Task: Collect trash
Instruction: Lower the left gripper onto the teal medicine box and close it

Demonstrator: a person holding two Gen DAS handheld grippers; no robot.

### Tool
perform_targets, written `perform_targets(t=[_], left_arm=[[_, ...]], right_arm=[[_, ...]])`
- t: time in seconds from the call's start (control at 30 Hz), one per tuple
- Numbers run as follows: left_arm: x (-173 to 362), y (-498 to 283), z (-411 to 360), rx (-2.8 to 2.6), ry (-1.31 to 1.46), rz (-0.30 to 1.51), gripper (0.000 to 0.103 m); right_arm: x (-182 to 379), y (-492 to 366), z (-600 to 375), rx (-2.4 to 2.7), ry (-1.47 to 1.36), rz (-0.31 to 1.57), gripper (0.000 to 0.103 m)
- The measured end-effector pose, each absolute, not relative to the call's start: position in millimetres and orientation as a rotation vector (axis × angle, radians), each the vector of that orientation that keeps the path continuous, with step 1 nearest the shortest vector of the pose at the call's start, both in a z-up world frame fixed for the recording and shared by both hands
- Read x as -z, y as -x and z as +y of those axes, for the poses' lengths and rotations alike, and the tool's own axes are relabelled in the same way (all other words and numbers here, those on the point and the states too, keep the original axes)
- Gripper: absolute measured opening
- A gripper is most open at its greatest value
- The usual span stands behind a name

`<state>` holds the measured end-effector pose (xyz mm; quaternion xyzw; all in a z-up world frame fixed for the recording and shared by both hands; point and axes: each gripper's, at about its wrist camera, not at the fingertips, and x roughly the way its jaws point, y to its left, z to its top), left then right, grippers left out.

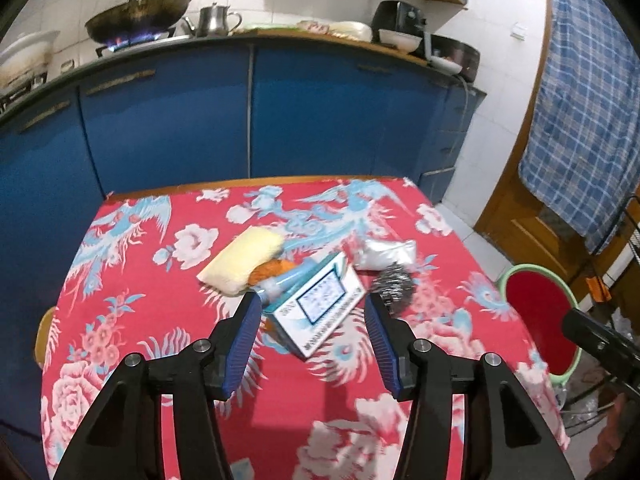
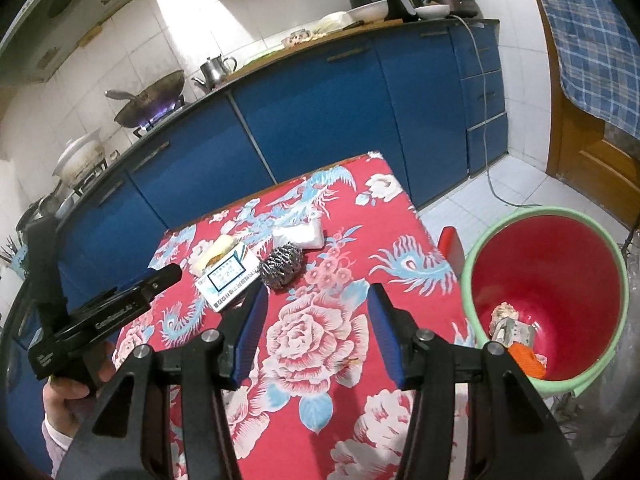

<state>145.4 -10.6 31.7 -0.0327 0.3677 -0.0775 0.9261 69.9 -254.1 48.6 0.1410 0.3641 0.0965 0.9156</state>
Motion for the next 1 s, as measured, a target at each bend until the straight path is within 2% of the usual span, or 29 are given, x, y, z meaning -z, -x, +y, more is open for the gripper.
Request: perform_targets(t=[0.67,1.0], left_arm=[[30.1,-184.2,1.9,0.177,0.172,0.862,0.057],[41.2,-192.5,3.7,0.211,0.245,0.832,0.057]], right_arm=[[-23.4,-91.4,-244.8,-0.184,-0.277,0.82,0.054],[-16.6,-99.0,-239.4,-0.189,-0.263,0.842,0.054]])
